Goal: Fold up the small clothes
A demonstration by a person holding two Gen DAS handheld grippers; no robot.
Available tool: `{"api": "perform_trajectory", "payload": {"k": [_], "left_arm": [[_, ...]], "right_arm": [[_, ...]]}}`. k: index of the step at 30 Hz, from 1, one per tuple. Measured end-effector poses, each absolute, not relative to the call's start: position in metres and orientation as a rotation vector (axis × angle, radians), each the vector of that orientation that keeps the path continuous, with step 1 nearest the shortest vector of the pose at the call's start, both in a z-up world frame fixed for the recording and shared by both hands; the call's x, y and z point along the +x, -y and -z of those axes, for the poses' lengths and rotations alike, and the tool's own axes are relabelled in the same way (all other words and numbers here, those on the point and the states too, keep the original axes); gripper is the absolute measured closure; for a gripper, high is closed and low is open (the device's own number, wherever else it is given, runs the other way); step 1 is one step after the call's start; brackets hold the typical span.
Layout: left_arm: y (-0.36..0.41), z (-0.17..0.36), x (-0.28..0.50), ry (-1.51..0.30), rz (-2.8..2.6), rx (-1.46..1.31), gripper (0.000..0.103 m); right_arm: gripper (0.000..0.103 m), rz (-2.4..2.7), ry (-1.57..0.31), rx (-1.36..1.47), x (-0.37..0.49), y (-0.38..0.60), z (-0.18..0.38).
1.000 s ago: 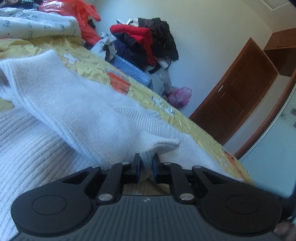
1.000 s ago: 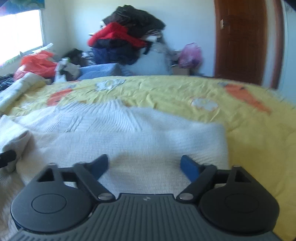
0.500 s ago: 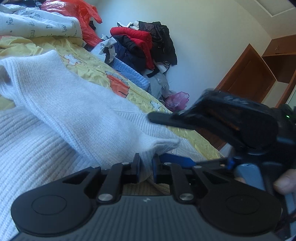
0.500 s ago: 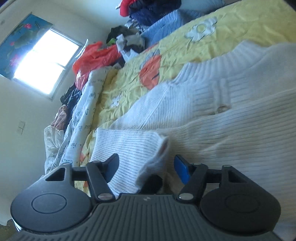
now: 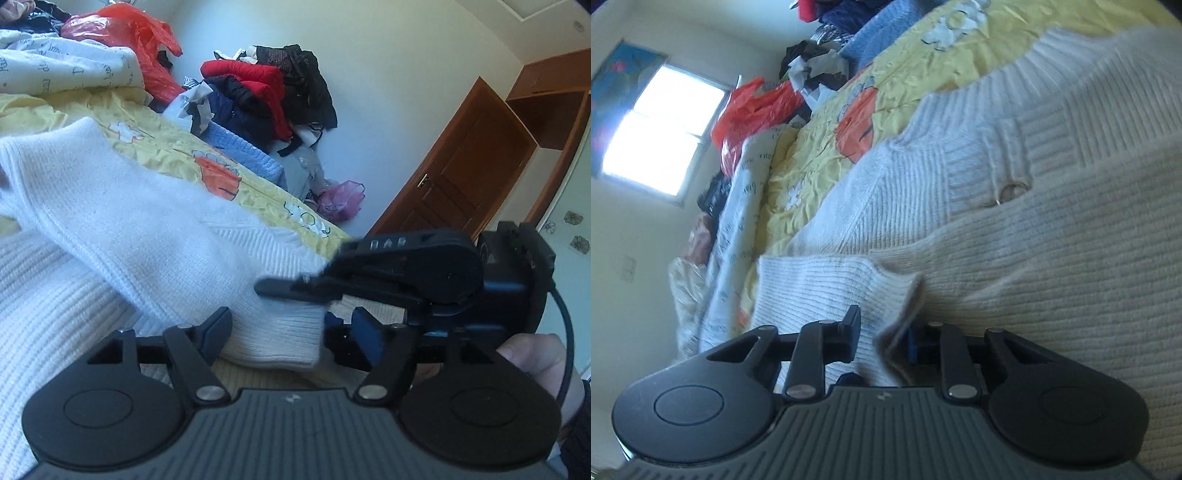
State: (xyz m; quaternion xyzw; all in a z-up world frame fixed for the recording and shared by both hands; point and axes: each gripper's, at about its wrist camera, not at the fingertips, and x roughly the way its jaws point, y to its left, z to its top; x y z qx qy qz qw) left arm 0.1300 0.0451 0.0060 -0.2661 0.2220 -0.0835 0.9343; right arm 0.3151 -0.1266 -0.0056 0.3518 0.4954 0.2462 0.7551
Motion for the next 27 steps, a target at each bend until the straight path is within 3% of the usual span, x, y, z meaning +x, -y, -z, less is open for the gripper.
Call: {"api": "perform_trajectory", "payload": {"k": [2,14,27], "left_arm": [[-0.045,-0.007,0.129,-0.443,0.159,-0.541,0.032],[-0.048,-0.010,0.124,-0.401,0.081,-0.524,0.026],[-0.050,-0.008,0.130,-0.421,0.091,-0.547,0.026]], "right_arm": [[0.095,-0.544,-1.085,0.804,0.316,0.131,0.010],[0.095,-0.566,-0.957,0.738,0.314,0.156,-0.028],[0.095,-0.347,-0.901,0.679,0.286,0.312,-0.045]]}}
